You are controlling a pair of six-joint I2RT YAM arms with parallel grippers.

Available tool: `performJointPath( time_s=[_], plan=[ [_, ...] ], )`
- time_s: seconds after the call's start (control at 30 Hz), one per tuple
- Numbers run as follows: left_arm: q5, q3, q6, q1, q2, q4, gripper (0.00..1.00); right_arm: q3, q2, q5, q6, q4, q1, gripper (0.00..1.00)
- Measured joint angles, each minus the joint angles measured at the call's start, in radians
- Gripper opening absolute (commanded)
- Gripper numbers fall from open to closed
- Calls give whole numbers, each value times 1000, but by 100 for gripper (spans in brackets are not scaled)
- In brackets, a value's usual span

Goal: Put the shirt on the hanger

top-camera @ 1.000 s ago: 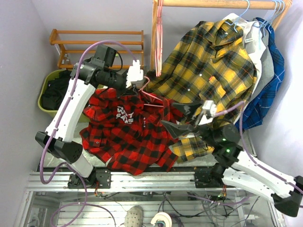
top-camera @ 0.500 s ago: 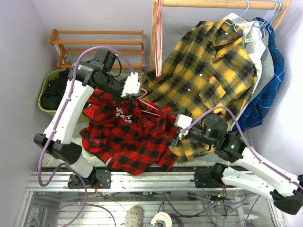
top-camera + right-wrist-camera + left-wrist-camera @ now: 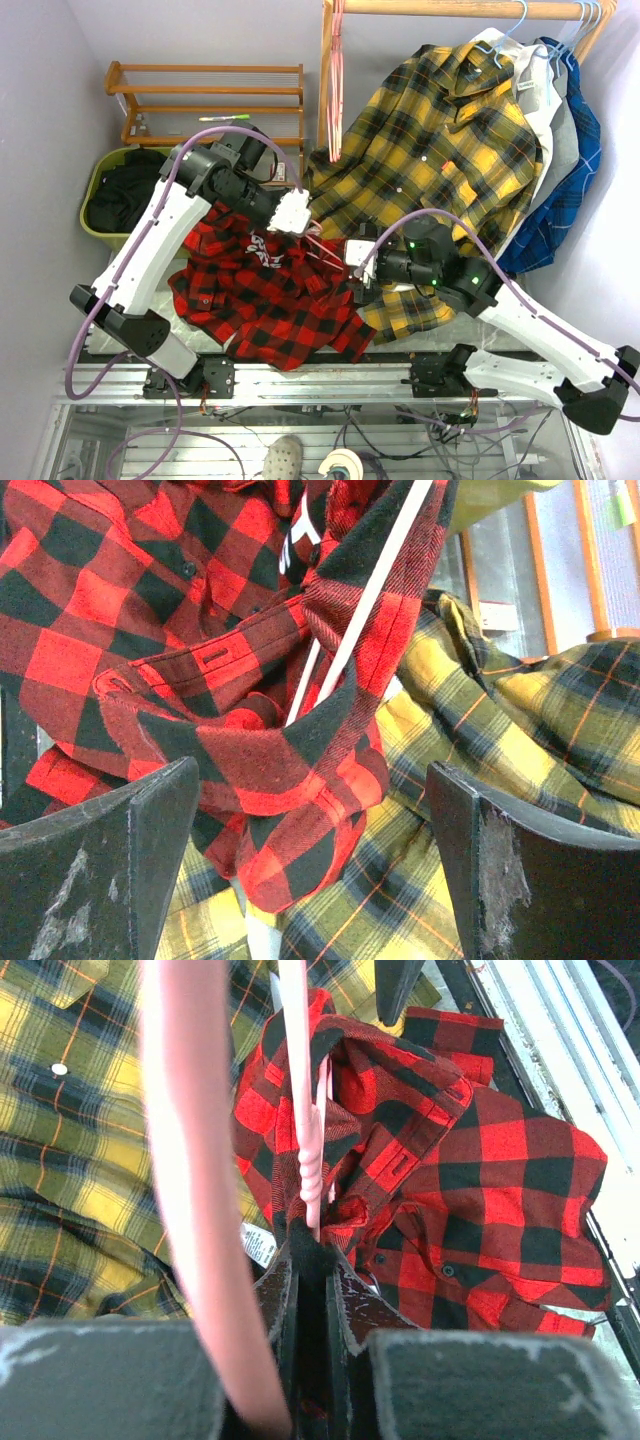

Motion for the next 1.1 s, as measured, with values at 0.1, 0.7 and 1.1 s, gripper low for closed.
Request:
performJointPath(
  time_s=[0.1,0.7,1.1],
  plan=[
    [-11,0,7,-11,-8,0,7,14,36,-9,0,-7,-12,90],
    [-48,-13,12,-41,-58,-1,7,14,142,-117,99,45,-44,0],
    [-48,-13,26,-42,-60,-13,7,20,143,-166,195,133,-53,22]
  ],
)
